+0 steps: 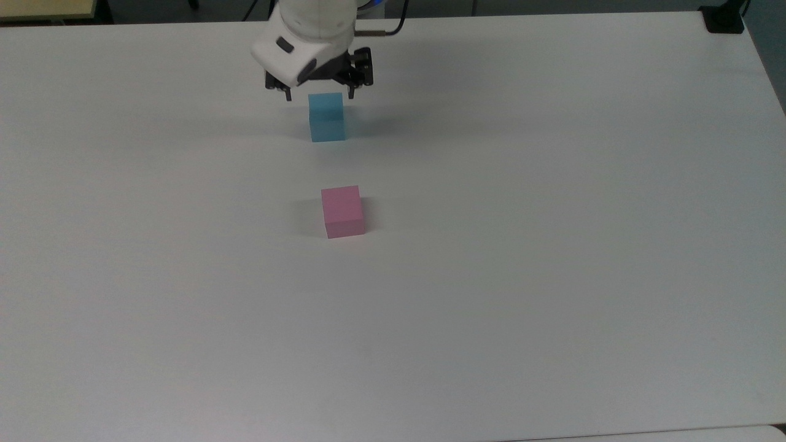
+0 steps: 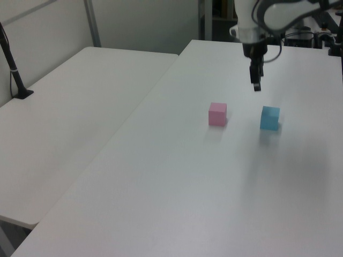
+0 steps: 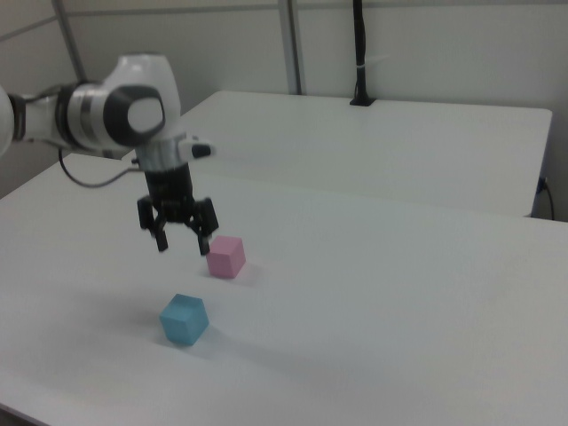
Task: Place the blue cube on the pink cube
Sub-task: 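Lower the gripper over the light-blue cube and close on it, then lift the light-blue cube and carry it above the pink cube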
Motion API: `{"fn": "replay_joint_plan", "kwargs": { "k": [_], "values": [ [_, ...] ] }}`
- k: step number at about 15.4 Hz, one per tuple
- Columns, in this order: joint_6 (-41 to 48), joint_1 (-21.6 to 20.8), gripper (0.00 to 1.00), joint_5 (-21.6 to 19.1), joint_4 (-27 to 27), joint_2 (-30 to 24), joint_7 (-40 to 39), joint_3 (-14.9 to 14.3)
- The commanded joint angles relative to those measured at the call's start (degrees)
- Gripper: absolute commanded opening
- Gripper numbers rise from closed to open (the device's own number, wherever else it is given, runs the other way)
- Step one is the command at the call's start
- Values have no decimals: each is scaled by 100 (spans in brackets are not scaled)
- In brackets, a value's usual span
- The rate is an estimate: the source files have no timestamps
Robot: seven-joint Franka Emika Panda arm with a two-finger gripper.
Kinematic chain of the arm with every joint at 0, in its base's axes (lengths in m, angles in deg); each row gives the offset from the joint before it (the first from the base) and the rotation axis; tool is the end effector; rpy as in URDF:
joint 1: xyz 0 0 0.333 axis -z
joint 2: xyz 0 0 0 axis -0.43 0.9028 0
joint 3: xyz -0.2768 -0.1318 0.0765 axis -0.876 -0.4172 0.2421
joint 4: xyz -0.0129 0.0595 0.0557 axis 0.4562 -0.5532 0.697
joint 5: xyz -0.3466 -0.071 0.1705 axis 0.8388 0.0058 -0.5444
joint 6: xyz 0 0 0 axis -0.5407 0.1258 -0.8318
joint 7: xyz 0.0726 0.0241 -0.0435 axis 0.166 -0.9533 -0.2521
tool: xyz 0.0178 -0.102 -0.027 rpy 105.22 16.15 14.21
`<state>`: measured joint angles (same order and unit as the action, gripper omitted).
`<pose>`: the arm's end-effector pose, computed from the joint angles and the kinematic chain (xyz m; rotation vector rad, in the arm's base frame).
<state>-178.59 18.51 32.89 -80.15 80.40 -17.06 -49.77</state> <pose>0.5588 0.0217 0.4395 3.0097 0.2182 -0.2611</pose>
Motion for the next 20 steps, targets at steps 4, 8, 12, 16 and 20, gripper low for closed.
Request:
{"fn": "replay_joint_plan", "kwargs": {
  "k": [4,8,12,16,20],
  "values": [
    [-1028,-86,100,498,-1383,-195,-49,-19],
    [-1241,-86,100,560,-1579,-98,-49,-19],
    [-1600,-121,43,560,-1570,227,65,-19],
    [-1558,-139,8,490,-1456,227,74,-11],
    [-777,-51,9,18,-106,332,-83,-54]
  ]
}}
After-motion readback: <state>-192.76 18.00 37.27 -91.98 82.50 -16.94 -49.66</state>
